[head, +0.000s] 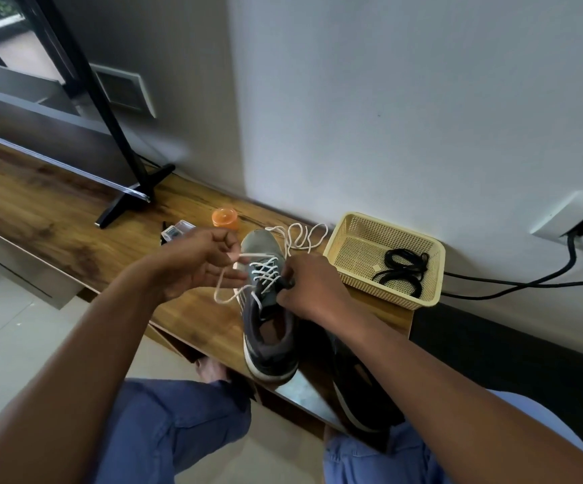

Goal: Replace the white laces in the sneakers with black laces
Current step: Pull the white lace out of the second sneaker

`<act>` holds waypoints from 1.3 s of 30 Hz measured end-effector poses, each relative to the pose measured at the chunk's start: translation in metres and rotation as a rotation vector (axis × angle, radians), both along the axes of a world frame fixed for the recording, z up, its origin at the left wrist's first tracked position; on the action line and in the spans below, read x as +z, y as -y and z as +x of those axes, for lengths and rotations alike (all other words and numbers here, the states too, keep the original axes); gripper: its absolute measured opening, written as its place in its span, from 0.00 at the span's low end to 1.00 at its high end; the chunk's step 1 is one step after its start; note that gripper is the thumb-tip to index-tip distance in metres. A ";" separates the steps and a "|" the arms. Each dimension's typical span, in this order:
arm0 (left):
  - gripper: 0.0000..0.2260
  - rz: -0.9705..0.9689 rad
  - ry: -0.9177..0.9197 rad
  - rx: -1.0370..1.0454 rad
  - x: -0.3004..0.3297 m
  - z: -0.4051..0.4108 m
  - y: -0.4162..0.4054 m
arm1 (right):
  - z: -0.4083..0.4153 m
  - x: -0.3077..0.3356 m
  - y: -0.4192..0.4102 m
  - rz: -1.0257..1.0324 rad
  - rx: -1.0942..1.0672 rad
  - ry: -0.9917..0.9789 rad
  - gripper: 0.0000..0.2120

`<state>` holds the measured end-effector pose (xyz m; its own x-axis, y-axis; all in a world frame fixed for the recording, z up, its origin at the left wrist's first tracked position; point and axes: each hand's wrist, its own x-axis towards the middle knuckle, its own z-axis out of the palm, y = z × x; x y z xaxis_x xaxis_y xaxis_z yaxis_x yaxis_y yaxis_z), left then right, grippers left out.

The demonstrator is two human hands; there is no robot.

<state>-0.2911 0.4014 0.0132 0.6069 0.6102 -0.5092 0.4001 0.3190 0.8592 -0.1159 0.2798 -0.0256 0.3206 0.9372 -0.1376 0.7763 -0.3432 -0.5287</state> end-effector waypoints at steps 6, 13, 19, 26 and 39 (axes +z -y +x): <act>0.08 0.758 -0.835 -0.168 -0.026 -0.019 -0.014 | -0.007 0.004 0.003 0.041 0.121 0.200 0.20; 0.06 0.571 -0.401 -0.246 -0.013 0.004 0.013 | -0.021 0.002 0.001 0.196 0.270 0.333 0.10; 0.08 0.452 -0.406 -0.260 -0.013 0.011 0.015 | -0.020 -0.003 -0.003 0.199 0.223 0.344 0.06; 0.09 0.403 -0.428 -0.165 -0.018 0.022 0.021 | -0.020 -0.011 -0.001 0.217 0.128 0.255 0.05; 0.06 0.406 -0.446 -0.195 -0.019 0.018 0.016 | 0.003 -0.004 -0.003 0.196 -0.088 -0.142 0.13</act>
